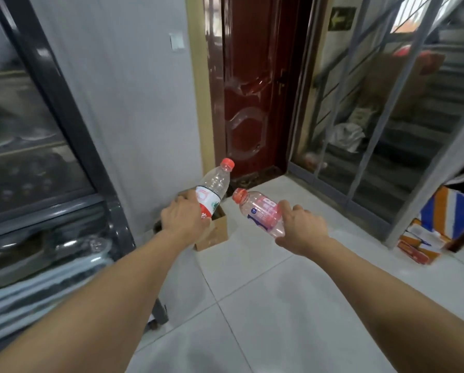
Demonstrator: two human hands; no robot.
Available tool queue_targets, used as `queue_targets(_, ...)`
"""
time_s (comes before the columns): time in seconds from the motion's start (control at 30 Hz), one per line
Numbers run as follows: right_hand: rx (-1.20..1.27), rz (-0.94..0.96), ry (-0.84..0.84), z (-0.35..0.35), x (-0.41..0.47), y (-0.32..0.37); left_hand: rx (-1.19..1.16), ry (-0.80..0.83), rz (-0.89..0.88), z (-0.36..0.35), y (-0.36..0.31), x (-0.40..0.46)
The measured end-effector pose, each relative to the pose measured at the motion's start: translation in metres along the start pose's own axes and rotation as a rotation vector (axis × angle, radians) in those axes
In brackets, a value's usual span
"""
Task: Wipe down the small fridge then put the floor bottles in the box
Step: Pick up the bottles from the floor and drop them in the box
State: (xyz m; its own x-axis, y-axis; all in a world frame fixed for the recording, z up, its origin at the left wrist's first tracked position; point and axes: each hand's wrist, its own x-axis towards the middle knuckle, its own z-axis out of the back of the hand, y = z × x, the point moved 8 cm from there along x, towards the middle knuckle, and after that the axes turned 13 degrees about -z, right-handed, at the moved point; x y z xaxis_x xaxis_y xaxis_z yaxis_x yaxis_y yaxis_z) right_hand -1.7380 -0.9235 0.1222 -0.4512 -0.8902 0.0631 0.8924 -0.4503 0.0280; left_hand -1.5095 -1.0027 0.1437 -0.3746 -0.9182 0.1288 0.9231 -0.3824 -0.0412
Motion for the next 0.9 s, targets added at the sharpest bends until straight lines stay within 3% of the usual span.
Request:
queue_targets(0.23, 0.010, 0.077, 0.037, -0.023, 0.135, -0.006, 0.012, 0.027, 0.045, -0.038, -0.020, 0.114)
queue_targets(0.6, -0.068, 0.125, 0.041, -0.053, 0.375, 0.025, -0.010, 0.031, 0.142, -0.080, 0.005, 0.330)
queue_targets(0.9, -0.021, 0.277, 0.027, -0.066, 0.537, 0.064, 0.028, 0.036, 0.242, -0.093, 0.027, 0.464)
